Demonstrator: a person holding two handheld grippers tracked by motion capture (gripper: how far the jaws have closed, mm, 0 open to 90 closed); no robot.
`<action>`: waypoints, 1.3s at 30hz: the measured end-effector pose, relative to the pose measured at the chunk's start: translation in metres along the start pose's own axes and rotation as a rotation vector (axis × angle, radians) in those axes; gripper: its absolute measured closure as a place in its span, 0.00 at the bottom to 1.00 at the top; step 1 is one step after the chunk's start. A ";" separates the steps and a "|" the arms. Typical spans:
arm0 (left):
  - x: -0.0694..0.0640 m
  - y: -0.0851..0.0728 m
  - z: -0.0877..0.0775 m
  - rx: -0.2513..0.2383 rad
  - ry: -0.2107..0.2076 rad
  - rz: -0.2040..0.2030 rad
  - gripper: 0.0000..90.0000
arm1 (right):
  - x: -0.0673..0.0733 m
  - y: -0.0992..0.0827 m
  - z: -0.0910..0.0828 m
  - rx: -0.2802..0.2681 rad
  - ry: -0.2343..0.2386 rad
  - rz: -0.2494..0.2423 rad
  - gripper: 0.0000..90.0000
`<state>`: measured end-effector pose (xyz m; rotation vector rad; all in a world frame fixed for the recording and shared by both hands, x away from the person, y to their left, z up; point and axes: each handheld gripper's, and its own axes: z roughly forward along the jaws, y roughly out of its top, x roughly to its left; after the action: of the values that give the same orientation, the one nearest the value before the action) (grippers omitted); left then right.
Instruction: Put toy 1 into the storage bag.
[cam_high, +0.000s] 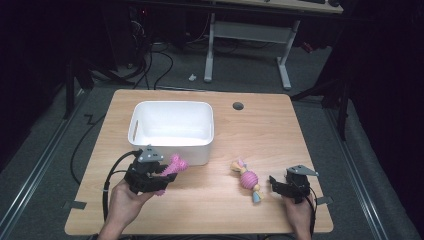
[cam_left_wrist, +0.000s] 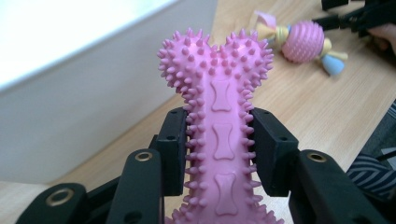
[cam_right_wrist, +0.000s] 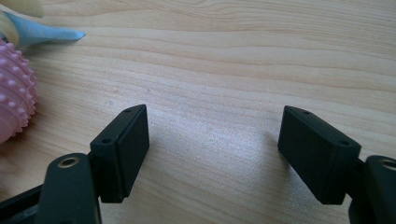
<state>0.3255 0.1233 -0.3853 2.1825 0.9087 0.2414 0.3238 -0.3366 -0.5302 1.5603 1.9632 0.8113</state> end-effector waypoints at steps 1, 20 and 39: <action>0.001 0.002 -0.003 -0.009 0.001 -0.001 0.66 | 0.000 0.000 0.000 0.000 0.000 0.000 0.28; 0.025 0.044 -0.029 -0.037 0.041 0.021 0.66 | 0.000 0.000 0.000 -0.002 0.000 -0.002 0.28; 0.053 0.079 -0.014 -0.006 0.068 0.043 0.66 | 0.000 0.000 0.000 -0.002 0.002 -0.003 0.28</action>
<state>0.4004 0.1302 -0.3256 2.2018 0.8977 0.3403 0.3236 -0.3364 -0.5304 1.5559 1.9645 0.8143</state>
